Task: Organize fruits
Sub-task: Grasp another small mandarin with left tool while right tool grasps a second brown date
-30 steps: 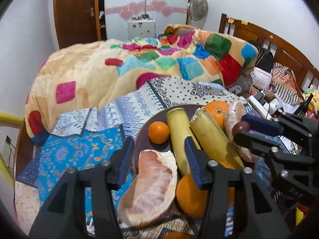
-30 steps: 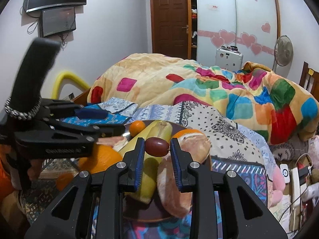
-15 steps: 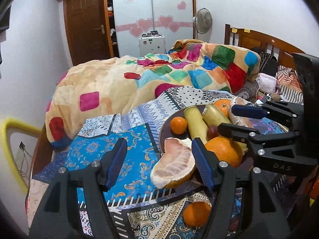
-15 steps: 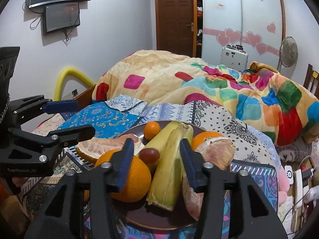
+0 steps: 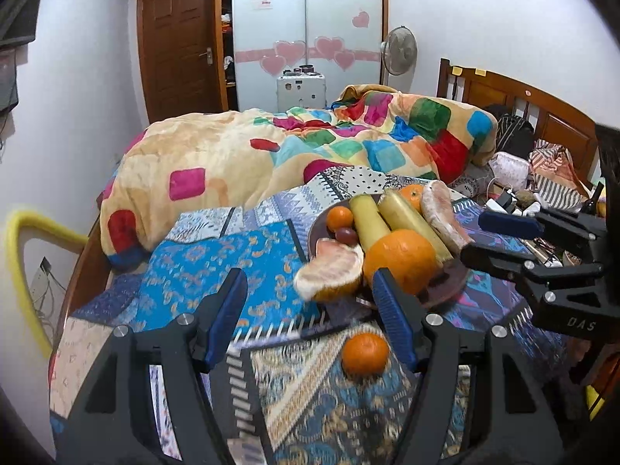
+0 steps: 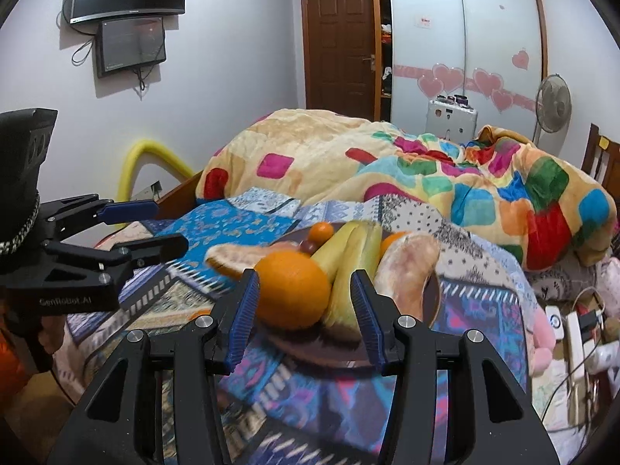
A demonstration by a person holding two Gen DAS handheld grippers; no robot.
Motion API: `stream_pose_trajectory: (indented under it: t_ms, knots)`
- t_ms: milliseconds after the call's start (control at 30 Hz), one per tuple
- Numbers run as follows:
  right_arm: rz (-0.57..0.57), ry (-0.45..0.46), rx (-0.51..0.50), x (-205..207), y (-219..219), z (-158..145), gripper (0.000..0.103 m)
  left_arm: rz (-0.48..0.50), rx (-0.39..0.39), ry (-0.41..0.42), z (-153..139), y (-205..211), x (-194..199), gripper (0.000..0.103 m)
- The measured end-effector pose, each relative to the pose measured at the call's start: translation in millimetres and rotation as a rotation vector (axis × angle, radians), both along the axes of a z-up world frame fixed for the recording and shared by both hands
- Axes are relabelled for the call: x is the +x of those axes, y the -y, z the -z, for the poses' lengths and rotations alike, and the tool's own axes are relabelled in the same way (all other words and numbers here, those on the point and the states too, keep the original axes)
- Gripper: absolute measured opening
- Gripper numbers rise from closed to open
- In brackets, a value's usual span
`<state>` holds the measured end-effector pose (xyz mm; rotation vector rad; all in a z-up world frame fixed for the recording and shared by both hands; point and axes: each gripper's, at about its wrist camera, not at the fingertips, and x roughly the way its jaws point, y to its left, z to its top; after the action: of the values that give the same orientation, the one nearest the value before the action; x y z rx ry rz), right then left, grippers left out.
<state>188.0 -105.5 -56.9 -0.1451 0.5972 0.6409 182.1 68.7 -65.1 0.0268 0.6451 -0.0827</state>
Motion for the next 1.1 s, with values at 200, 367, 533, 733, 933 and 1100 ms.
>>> stream_pose_trajectory:
  t_ms: [200, 367, 533, 733, 933, 1100]
  knots:
    - [-0.001, -0.075, 0.012, -24, -2, 24, 0.045, -0.009, -0.018, -0.027, 8, -6, -30, 0.068]
    - [-0.023, -0.119, -0.019, -41, -11, 47, 0.045, -0.015, -0.026, -0.060, 21, -9, -49, 0.068]
    - [-0.040, -0.159, -0.026, -45, -21, 61, 0.045, -0.019, -0.036, -0.089, 35, -12, -61, 0.068]
    - [-0.018, -0.124, -0.067, -49, -29, 72, 0.026, -0.024, -0.045, -0.131, 52, -16, -61, 0.068]
    - [-0.041, -0.114, -0.058, -52, -25, 69, 0.017, -0.006, -0.070, -0.167, 62, -9, -49, 0.068]
    - [-0.017, -0.113, -0.024, -48, -10, 64, 0.017, 0.019, -0.057, -0.166, 62, 4, -38, 0.068]
